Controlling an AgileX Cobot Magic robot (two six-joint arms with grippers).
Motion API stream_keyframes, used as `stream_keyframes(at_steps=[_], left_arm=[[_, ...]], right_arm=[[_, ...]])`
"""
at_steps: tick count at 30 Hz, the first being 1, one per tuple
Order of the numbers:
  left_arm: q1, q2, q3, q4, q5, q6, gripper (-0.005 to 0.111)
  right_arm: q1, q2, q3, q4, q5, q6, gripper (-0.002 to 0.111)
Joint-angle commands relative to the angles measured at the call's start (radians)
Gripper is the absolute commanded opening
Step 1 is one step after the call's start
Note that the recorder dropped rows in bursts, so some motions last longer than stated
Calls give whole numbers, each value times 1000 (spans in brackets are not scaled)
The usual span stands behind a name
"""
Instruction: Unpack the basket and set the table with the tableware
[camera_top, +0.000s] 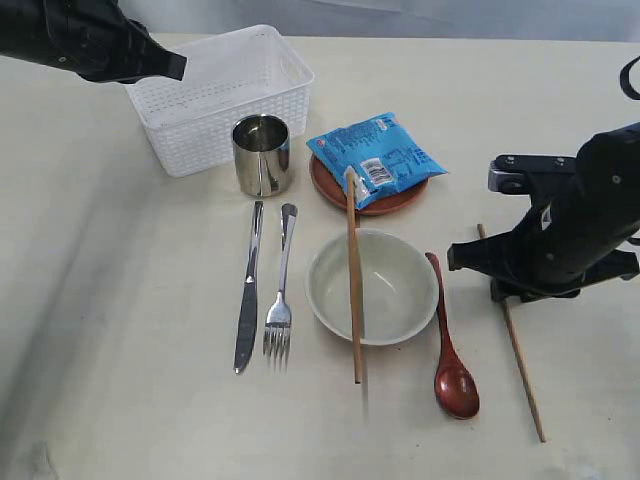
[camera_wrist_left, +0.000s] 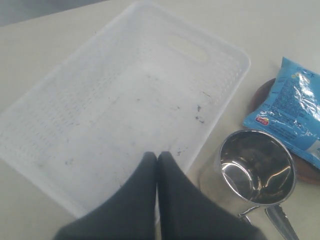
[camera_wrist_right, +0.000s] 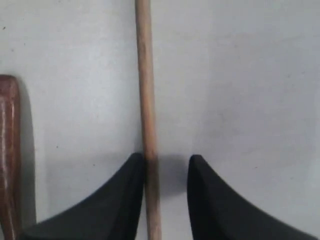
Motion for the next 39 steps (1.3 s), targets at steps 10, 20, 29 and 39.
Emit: stream_keyframes(at_steps=[10, 20, 29, 39], left_arm=[[1, -9, 10, -10, -6, -2, 0], [1, -9, 10, -10, -6, -2, 0], [1, -9, 10, -10, -6, -2, 0], [1, -9, 10, -10, -6, -2, 0]], right_arm=[[-7, -16, -29, 45, 72, -9, 0], [166, -128, -164, 90, 182, -10, 0], [272, -59, -249, 225, 125, -12, 0], [272, -7, -272, 323, 122, -47, 0]])
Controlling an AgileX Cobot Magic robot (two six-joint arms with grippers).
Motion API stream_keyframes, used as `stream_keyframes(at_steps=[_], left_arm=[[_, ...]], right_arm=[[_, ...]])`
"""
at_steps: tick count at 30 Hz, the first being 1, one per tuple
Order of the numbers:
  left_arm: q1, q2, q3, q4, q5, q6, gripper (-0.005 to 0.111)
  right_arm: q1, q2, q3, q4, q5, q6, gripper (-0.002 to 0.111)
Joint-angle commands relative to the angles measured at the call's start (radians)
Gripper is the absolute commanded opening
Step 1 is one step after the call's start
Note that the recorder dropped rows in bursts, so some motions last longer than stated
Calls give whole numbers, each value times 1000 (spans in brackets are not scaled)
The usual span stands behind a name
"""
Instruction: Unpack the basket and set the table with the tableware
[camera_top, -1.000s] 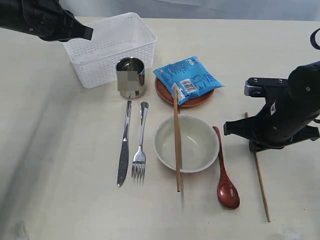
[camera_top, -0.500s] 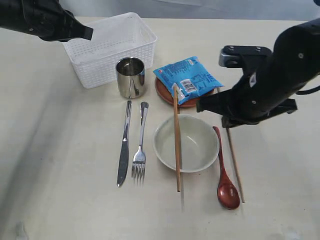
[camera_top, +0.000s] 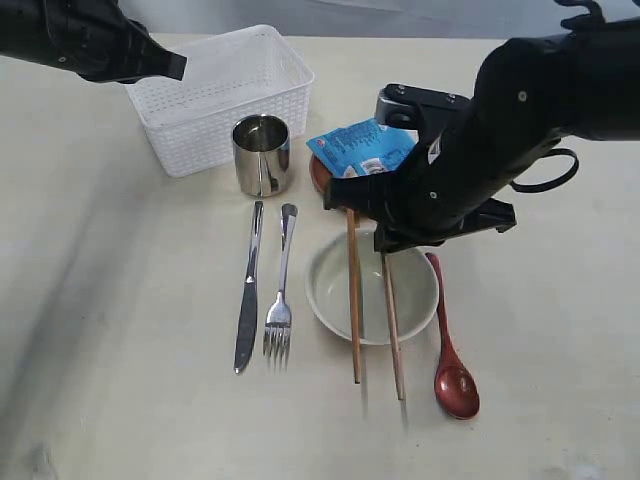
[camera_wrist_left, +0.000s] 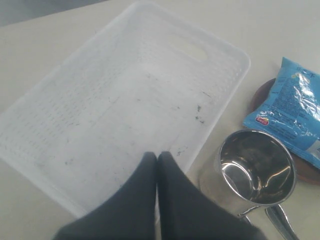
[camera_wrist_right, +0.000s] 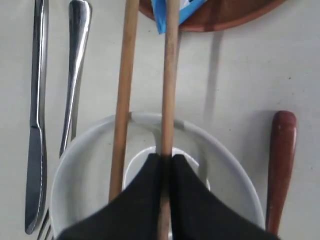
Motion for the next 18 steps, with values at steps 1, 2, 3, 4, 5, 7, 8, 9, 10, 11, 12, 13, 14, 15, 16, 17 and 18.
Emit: stream_keyframes(at_steps=[1, 2, 3, 4, 5, 7, 8, 9, 10, 11, 12, 13, 14, 15, 16, 17, 18], left_arm=[[1, -9, 10, -10, -6, -2, 0], [1, -9, 10, -10, -6, -2, 0], [1, -9, 10, -10, -6, -2, 0], [1, -9, 10, -10, -6, -2, 0], [1, -9, 10, -10, -6, -2, 0], [1, -9, 10, -10, -6, -2, 0], [1, -9, 10, -10, -6, -2, 0], [1, -9, 10, -10, -6, -2, 0], [1, -9, 10, -10, -6, -2, 0], [1, -9, 10, -10, -6, -2, 0], [1, -9, 10, -10, -6, -2, 0], [1, -9, 10, -10, -6, -2, 0], [1, -9, 10, -10, -6, -2, 0], [1, -9, 10, -10, -6, -2, 0], [1, -9, 10, -10, -6, -2, 0], [1, -9, 10, -10, -6, -2, 0], [1, -9, 10, -10, -6, -2, 0]], right_arm=[[0, 15, -7, 38, -7, -39, 0], [0, 17, -7, 40, -4, -41, 0], [0, 20, -7, 41, -4, -41, 0], [0, 24, -7, 41, -4, -41, 0], [0, 26, -7, 41, -6, -41, 0], [0, 32, -7, 41, -12, -41, 0], [0, 32, -7, 41, -16, -43, 0], [0, 35, -7, 41, -25, -52, 0], [0, 35, -7, 41, -25, -61, 0], [0, 35, -7, 41, -25, -68, 1], [0, 35, -7, 41, -25, -70, 4], [0, 35, -7, 41, -25, -72, 15], [0, 35, -7, 41, -25, -72, 21], [0, 35, -7, 41, -25, -72, 38], [0, 35, -7, 41, -29, -72, 43], [0, 35, -7, 41, -30, -72, 49], [0, 27, -7, 41, -30, -72, 49]])
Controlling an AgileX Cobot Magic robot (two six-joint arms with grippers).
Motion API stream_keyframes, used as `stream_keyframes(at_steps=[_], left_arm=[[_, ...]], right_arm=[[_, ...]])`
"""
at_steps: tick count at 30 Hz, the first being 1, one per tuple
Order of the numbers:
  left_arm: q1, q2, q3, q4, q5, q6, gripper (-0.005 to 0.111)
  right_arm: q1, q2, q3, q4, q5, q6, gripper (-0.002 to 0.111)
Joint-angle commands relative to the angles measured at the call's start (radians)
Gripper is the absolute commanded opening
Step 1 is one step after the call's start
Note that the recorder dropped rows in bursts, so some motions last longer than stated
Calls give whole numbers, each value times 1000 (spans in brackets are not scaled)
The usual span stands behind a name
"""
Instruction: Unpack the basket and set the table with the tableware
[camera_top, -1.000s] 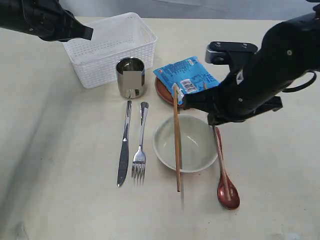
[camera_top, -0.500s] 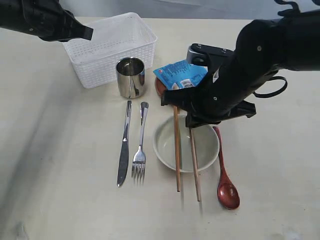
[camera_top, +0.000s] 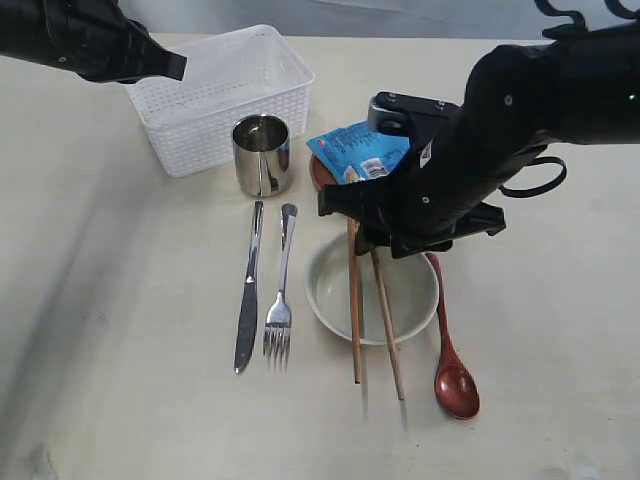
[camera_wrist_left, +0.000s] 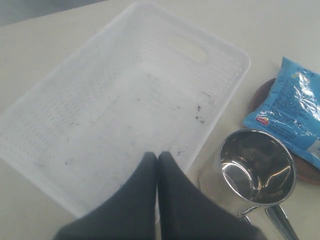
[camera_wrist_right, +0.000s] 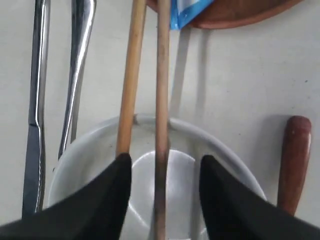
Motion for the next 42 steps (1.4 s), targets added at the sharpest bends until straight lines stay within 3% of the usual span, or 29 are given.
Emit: stream_keyframes(at_steps=[1, 9, 15, 42], left_arm=[[1, -9, 10, -10, -6, -2, 0], [1, -9, 10, -10, -6, -2, 0], [1, -9, 10, -10, -6, -2, 0], [1, -9, 10, -10, -6, -2, 0]], right_arm=[[0, -12, -3, -1, -16, -10, 49], [0, -116, -3, -1, 58, -87, 51], [50, -84, 1, -1, 45, -120, 74], [79, 83, 1, -1, -22, -77, 73]])
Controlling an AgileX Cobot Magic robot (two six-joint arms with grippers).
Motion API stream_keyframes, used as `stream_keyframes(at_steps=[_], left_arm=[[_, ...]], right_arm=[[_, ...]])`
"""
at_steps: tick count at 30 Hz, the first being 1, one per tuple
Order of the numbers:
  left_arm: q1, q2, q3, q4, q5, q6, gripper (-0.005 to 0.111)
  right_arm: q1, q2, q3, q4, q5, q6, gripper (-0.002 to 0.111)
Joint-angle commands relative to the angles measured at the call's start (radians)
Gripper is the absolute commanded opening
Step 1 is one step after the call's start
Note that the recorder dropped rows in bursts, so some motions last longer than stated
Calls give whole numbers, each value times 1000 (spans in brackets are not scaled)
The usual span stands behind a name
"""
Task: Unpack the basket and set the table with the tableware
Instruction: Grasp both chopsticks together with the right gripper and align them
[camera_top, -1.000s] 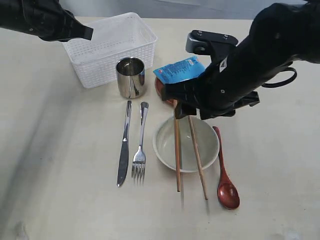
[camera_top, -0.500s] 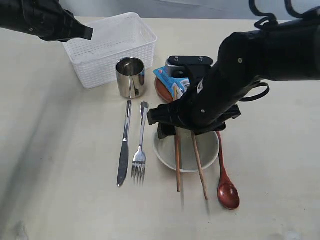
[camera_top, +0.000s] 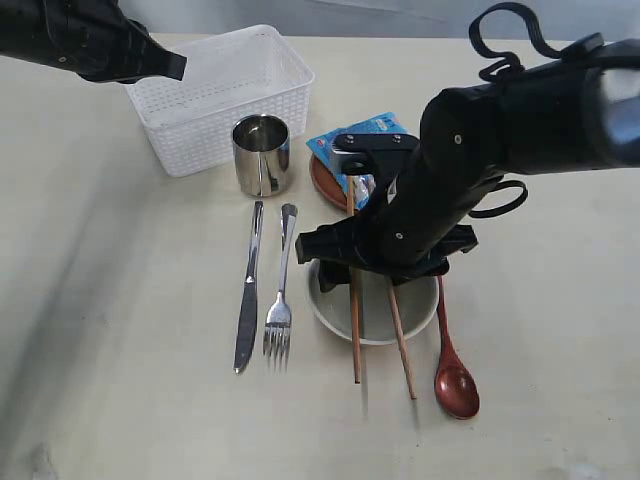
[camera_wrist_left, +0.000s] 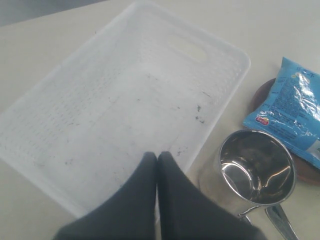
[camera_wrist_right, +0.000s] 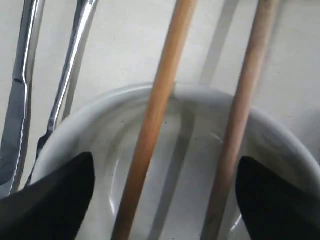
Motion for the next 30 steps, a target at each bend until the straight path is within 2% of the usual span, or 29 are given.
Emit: stream_keyframes(at_steps=[1, 6, 8, 22, 30], left_arm=[[1, -9, 10, -10, -6, -2, 0], [1, -9, 10, -10, -6, -2, 0], [1, -9, 10, -10, -6, -2, 0], [1, -9, 10, -10, -6, -2, 0], [1, -9, 10, -10, -6, -2, 0]], right_arm=[[2, 1, 1, -1, -5, 12, 70], [2, 1, 1, -1, -11, 24, 43], [2, 1, 1, -1, -23, 32, 38], [2, 1, 1, -12, -39, 126, 37], [2, 1, 1, -87, -39, 207, 10]])
